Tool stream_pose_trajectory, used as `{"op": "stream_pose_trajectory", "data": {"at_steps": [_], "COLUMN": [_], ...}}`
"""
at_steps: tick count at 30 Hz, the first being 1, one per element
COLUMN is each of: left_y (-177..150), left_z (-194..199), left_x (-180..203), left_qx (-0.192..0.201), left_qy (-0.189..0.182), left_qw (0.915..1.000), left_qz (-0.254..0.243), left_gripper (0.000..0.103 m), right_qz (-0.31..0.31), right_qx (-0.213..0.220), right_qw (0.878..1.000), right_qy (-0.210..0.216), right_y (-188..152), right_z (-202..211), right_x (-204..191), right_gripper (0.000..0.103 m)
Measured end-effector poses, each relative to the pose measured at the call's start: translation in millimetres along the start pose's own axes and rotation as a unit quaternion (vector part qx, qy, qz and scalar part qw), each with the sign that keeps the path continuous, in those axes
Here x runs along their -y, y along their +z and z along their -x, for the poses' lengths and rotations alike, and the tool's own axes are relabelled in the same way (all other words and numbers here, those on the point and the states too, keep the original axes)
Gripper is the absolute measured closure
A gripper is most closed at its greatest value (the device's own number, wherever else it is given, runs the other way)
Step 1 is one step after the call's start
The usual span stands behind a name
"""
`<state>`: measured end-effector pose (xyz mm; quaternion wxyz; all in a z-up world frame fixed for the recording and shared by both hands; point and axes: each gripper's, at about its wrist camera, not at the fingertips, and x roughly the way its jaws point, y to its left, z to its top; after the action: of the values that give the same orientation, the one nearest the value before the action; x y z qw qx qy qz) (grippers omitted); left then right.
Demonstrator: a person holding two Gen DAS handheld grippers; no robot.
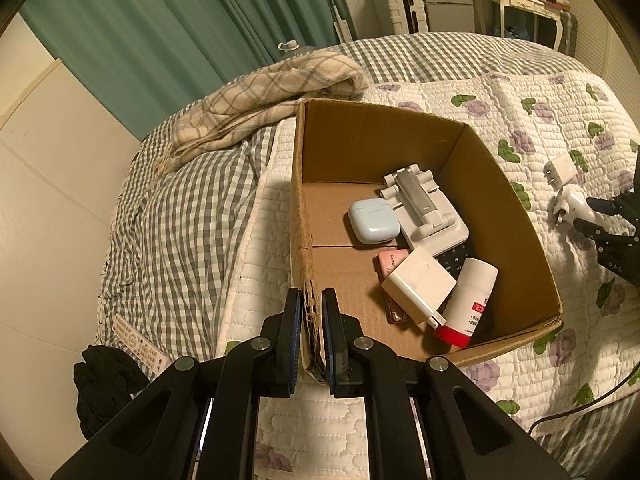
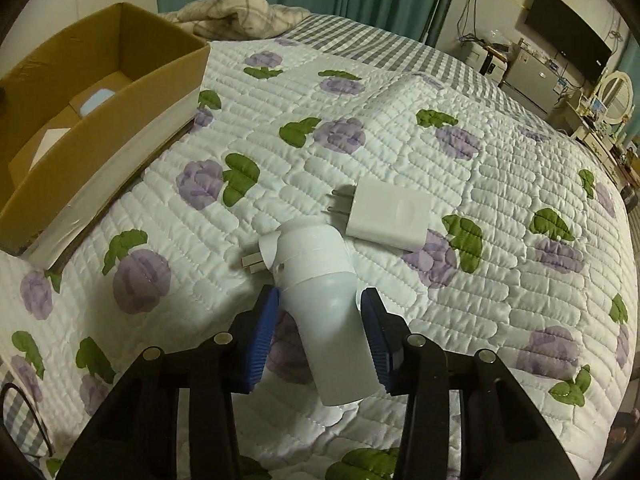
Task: Organize rigid objects
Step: 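Grasp the white cylindrical device with the right gripper, then carry the white cylindrical device into the box and release it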
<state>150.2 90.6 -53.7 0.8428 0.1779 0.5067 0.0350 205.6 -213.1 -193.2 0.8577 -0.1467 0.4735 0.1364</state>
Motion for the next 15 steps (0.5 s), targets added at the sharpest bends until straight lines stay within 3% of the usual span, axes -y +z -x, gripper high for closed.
{"op": "stream_pose_trajectory", "data": {"at_steps": [3,4,15], "left_y": [-0.5,-1.0,-0.9], "left_z": [0.1,0.3,0.3], "left_x": [-0.4,-0.7,-0.5], "left_qx": [0.000,0.001,0.001], "left_qy": [0.000,0.000,0.000], "left_qw": [1.0000,1.0000,1.0000], "left_qz": [0.000,0.001,0.001], "left_gripper": [0.094,0.094,0.094], "right_qz": [0.004,0.004,-0.012], "right_qx": [0.017,0.023,0.079], "right_qw": [1.000,1.000,0.997], "right_qy": [-0.006,-0.005,0.013], "right_y": [-0.5,-0.4,14.2], "right_z": [8.1,11.3,50.2], "right_x": [-2.1,-2.2,6.6], "right_gripper": [0.065,0.071,0.072]}}
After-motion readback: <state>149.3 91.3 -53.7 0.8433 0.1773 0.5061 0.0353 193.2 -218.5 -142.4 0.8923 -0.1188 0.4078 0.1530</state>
